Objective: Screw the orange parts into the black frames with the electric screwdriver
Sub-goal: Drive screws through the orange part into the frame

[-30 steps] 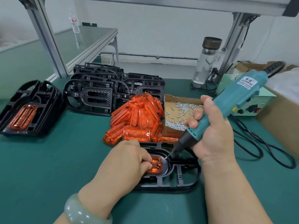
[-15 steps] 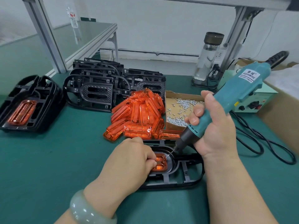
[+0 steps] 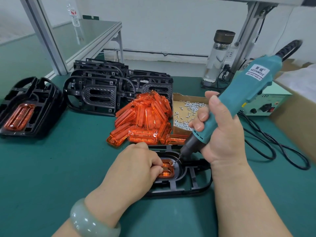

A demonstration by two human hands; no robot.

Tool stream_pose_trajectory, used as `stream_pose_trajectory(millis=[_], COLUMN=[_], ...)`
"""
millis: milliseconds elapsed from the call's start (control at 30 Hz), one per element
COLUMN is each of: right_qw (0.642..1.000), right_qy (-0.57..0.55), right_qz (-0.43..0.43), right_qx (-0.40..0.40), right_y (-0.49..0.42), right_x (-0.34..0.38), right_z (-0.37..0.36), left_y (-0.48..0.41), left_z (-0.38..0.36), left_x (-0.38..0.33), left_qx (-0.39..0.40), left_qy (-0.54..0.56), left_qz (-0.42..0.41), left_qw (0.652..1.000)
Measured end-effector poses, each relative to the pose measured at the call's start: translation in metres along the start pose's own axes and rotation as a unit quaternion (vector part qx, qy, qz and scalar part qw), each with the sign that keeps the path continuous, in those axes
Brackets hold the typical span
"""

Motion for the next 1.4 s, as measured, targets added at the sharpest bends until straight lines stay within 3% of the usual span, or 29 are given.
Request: stream_pose_trajectory(millis=[733, 933, 1167, 1400], right_qw=[0.997, 0.993, 0.984, 0.986], right_qy=[0.046, 0.047, 0.052, 0.027], right_qz=[0.02, 0.019, 0.023, -0.002], right_qx=[0.052, 0.11, 0.168, 0.166], right_y=[0.006, 0.009, 0.011, 0.01], right_x=[0.003, 0.001, -0.001, -0.006], right_z=[-0.015, -0.024, -0.034, -0.037], left_y=[0.001, 0.0, 0.0, -0.002], left_z=[-0.002, -0.001, 0.001, -0.004], left_x=[0.002, 0.001, 0.0, -0.005], left_qx=[0.007, 0.013, 0.01, 0.023], left_qy=[-0.006, -0.023, -0.045, -0.05], left_qz=[0.007, 0.007, -0.01, -0.051], left_qw=[1.0, 1.0, 0.999, 0.997])
Point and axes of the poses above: each hand's wrist, its own y-axis away from the middle knuckle, its own z-axis out of the back of the hand, x = y × z, the point moved 8 cm from there along -y, towards the middle knuckle, and after that the axes turned 3 degrees about -x, right-handed, at the moved point
